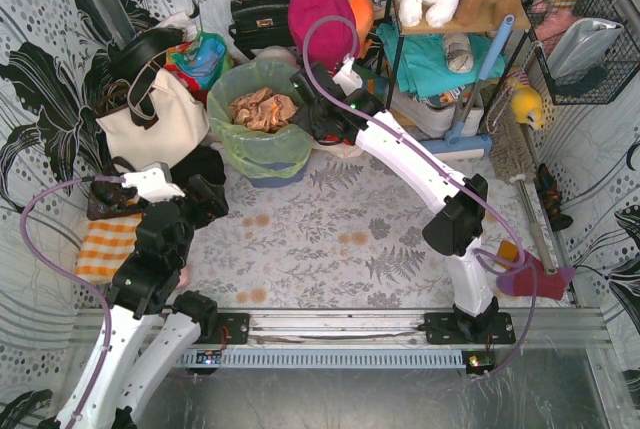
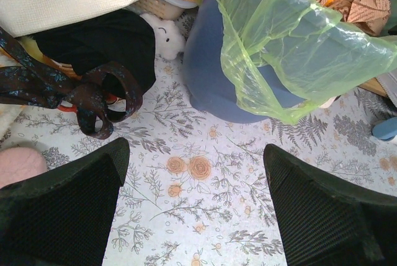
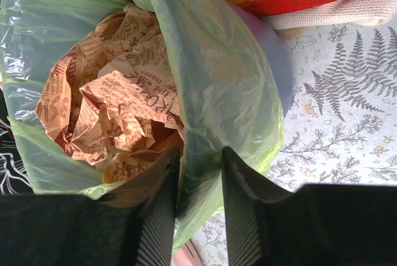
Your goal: Tie the trash bag
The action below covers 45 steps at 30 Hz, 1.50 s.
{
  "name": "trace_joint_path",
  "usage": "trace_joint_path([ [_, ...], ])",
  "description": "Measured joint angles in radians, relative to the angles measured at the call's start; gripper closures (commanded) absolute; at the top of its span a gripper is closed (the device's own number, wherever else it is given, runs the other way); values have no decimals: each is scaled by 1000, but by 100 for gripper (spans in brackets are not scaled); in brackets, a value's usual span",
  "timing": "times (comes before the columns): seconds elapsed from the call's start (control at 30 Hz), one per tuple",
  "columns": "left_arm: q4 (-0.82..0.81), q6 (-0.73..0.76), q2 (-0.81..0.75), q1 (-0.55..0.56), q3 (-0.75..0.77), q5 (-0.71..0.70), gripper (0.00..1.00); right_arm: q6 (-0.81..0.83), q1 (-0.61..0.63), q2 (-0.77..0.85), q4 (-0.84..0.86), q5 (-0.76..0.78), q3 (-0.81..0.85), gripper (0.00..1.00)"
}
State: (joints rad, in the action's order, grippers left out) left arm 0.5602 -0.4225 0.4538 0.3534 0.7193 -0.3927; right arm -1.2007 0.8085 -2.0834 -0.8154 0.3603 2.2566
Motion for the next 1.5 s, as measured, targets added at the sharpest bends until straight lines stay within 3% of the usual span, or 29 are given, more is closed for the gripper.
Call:
trace_joint_path([
  [0.3,-8,0,2,0,-10,-1,2,36,0,-10,-53,5,40,86],
  [0.47,-8,0,12,0,-11,0,2,65,2,-12,-114,23,83,100],
  [0.8,-9,0,-24,0,-11,-5,2,135,0,-4,-184,45,139,100],
  [1.0,3,-11,-41,0,2,-10,2,241,-2,91,-210,32,30,100],
  [1.27,72,-65,131,0,251,52,2,461,-51,291,-248,-74,-165,100],
  [1.5,112,-98,259,0,340,142,2,658,-159,557,-212,-252,-447,100],
])
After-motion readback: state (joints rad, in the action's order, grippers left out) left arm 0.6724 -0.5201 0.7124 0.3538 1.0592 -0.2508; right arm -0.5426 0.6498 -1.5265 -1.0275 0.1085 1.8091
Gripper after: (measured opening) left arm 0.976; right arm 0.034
